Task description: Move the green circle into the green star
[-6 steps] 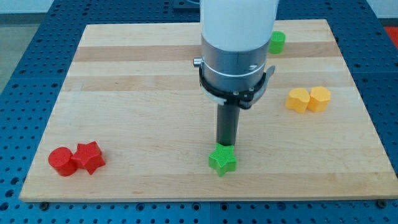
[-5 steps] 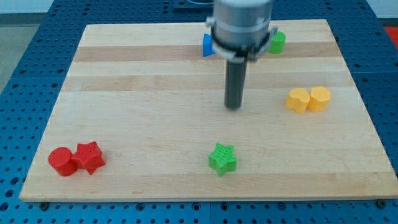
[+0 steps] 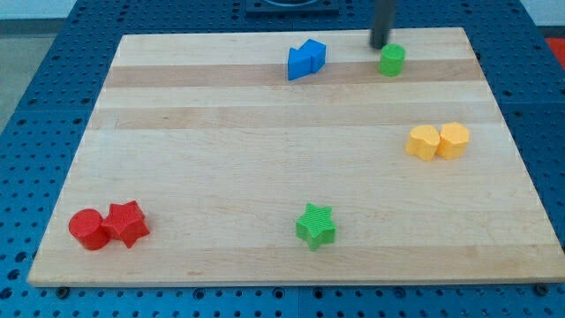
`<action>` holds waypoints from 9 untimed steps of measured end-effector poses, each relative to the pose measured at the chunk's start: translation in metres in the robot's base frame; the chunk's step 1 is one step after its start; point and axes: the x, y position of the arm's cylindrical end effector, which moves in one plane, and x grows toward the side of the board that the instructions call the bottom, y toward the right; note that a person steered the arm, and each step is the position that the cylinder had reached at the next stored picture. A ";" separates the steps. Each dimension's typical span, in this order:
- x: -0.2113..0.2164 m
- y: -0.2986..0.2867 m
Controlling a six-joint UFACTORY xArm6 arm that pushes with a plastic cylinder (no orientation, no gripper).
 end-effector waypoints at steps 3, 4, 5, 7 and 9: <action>0.010 0.013; 0.027 -0.009; 0.083 -0.041; 0.252 -0.104; 0.264 -0.101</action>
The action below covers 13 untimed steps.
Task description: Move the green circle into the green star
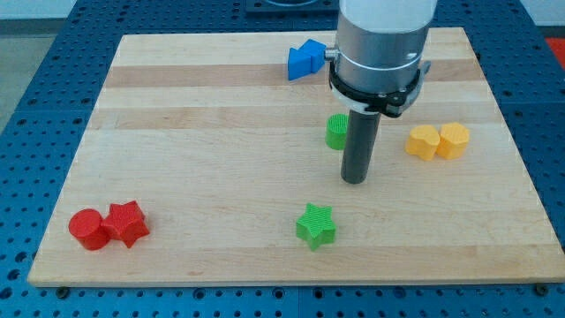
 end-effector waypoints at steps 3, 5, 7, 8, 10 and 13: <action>-0.045 0.056; -0.052 0.005; -0.054 -0.018; -0.092 0.024; -0.122 -0.033; -0.020 -0.058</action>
